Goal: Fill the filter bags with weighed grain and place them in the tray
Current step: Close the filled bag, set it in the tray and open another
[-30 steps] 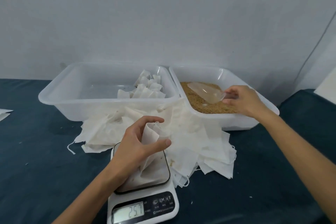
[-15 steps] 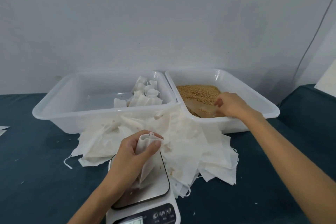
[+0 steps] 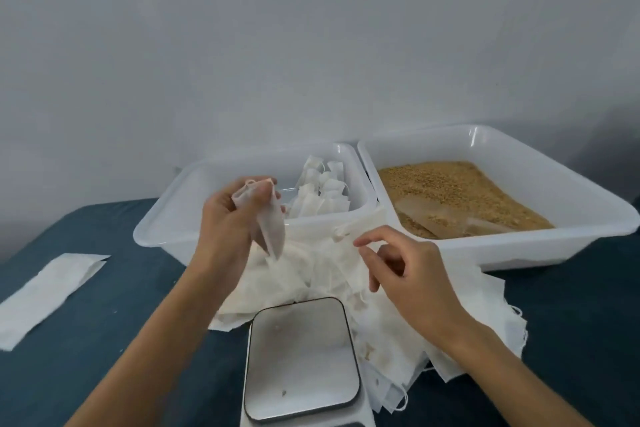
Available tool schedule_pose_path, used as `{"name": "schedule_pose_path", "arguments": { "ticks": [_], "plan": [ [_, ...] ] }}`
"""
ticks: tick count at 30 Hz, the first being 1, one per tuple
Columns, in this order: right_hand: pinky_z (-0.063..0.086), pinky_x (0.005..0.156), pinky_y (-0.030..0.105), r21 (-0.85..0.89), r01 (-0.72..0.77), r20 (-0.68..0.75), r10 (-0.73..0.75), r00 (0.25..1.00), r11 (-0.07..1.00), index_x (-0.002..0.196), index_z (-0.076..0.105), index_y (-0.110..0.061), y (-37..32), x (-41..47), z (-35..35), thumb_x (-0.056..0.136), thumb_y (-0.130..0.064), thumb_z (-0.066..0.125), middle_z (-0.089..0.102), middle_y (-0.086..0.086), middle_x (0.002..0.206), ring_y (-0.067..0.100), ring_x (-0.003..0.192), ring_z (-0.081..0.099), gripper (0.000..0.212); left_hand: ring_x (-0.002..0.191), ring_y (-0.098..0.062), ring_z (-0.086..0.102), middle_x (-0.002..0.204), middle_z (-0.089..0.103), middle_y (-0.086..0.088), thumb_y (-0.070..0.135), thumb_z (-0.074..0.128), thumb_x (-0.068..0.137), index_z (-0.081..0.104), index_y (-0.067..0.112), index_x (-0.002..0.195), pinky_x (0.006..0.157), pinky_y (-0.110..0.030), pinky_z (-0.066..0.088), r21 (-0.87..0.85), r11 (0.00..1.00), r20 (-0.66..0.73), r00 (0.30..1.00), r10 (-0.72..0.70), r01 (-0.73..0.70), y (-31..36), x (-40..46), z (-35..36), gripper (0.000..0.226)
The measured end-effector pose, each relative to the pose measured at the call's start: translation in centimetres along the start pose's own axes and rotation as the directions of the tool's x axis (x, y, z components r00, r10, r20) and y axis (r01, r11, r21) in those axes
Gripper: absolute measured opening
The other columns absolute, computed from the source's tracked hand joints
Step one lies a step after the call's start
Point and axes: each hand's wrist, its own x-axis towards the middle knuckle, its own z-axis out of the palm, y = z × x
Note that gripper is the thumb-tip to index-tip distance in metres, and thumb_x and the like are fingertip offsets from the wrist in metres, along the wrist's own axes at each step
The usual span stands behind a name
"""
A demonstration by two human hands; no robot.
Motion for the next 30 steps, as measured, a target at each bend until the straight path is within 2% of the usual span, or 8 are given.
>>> {"name": "schedule_pose_path", "arguments": {
  "ticks": [3, 6, 10, 14, 23, 26, 28, 30],
  "plan": [
    [0.039, 0.056, 0.01, -0.059, 0.009, 0.058, -0.005, 0.998, 0.998, 0.105, 0.063, -0.042, 0.5, -0.4, 0.4, 0.101, -0.034, 0.056, 0.065, -0.011, 0.058, 0.01, 0.052, 0.061, 0.011, 0.074, -0.013, 0.069, 0.08, 0.074, 0.003, 0.011, 0.068, 0.096, 0.075, 0.015, 0.087, 0.055, -0.024, 0.056, 0.239, 0.966, -0.149, 0.98, 0.134, -0.095, 0.5, 6.4, -0.4, 0.012],
    [0.04, 0.056, 0.013, -0.067, 0.004, 0.056, 0.0, 0.998, 0.998, 0.107, 0.061, -0.042, 0.7, -0.2, 0.4, 0.1, -0.04, 0.052, 0.063, -0.014, 0.058, 0.008, 0.055, 0.064, 0.012, 0.085, -0.024, 0.073, 0.084, 0.078, -0.006, 0.005, 0.064, 0.096, 0.072, 0.007, 0.09, 0.059, -0.022, 0.055, 0.414, 0.91, -0.224, 0.965, 0.135, -0.032, -1.0, 11.5, -1.2, 0.01],
    [0.042, 0.056, 0.016, -0.107, 0.041, 0.067, -0.033, 0.997, 0.993, 0.109, 0.058, -0.043, 0.9, -0.2, 0.7, 0.1, -0.042, 0.049, 0.062, -0.018, 0.059, 0.006, 0.056, 0.064, 0.012, 0.096, -0.034, 0.074, 0.095, 0.077, -0.018, 0.004, 0.064, 0.097, 0.069, 0.007, 0.088, 0.068, -0.029, 0.053, 0.7, 0.7, -0.183, 0.983, -0.013, 0.14, -4.5, 15.3, -2.8, 0.01],
    [0.04, 0.056, 0.013, -0.115, 0.037, 0.045, -0.032, 0.998, 0.993, 0.108, 0.06, -0.042, 1.0, 0.0, 0.4, 0.102, -0.029, 0.056, 0.062, -0.018, 0.06, 0.005, 0.055, 0.063, 0.014, 0.083, -0.028, 0.064, 0.097, 0.067, -0.015, 0.01, 0.07, 0.098, 0.072, 0.005, 0.095, 0.051, -0.032, 0.057, 0.858, 0.465, -0.125, 0.967, -0.221, 0.218, -6.6, 16.2, -3.1, 0.006],
    [0.038, 0.057, 0.014, -0.101, 0.022, -0.025, -0.024, 0.999, 0.995, 0.105, 0.06, -0.042, 1.1, 0.4, -0.3, 0.102, -0.029, 0.056, 0.062, -0.016, 0.058, 0.009, 0.054, 0.061, 0.014, 0.083, -0.015, 0.077, 0.096, 0.081, -0.008, 0.016, 0.069, 0.1, 0.067, 0.006, 0.103, 0.068, -0.031, 0.06, 0.697, 0.636, 0.031, 0.871, -0.489, 0.332, -6.4, 15.2, -1.8, 0.01],
    [0.039, 0.056, 0.013, -0.086, 0.04, -0.04, -0.043, 0.998, 0.995, 0.106, 0.061, -0.041, 1.2, 0.4, -0.3, 0.101, -0.031, 0.054, 0.062, -0.015, 0.057, 0.008, 0.052, 0.061, 0.013, 0.095, -0.025, 0.068, 0.109, 0.073, -0.01, 0.028, 0.065, 0.103, 0.066, 0.007, 0.113, 0.078, -0.034, 0.054, 0.785, 0.575, -0.025, 0.939, -0.344, 0.232, -5.4, 14.4, -0.6, 0.024],
    [0.039, 0.055, 0.012, -0.06, 0.049, -0.06, -0.052, 0.997, 0.997, 0.107, 0.061, -0.039, 1.0, 0.4, -0.4, 0.101, -0.035, 0.052, 0.062, -0.014, 0.057, 0.008, 0.052, 0.061, 0.012, 0.1, -0.027, 0.067, 0.112, 0.07, -0.011, 0.026, 0.065, 0.103, 0.065, 0.006, 0.119, 0.082, -0.033, 0.053, 0.835, 0.546, -0.041, 0.996, -0.073, 0.075, -4.1, 13.0, 0.3, 0.026],
    [0.039, 0.054, 0.01, -0.031, 0.059, -0.095, -0.061, 0.994, 0.998, 0.108, 0.062, -0.038, 0.8, 0.5, -0.6, 0.101, -0.038, 0.051, 0.063, -0.012, 0.058, 0.009, 0.053, 0.062, 0.013, 0.087, -0.024, 0.066, 0.096, 0.071, -0.007, 0.019, 0.067, 0.101, 0.068, 0.008, 0.11, 0.072, -0.025, 0.05, 0.818, 0.559, 0.03, 0.981, 0.193, -0.135, -2.4, 10.0, 1.4, 0.014]
  ]
}}
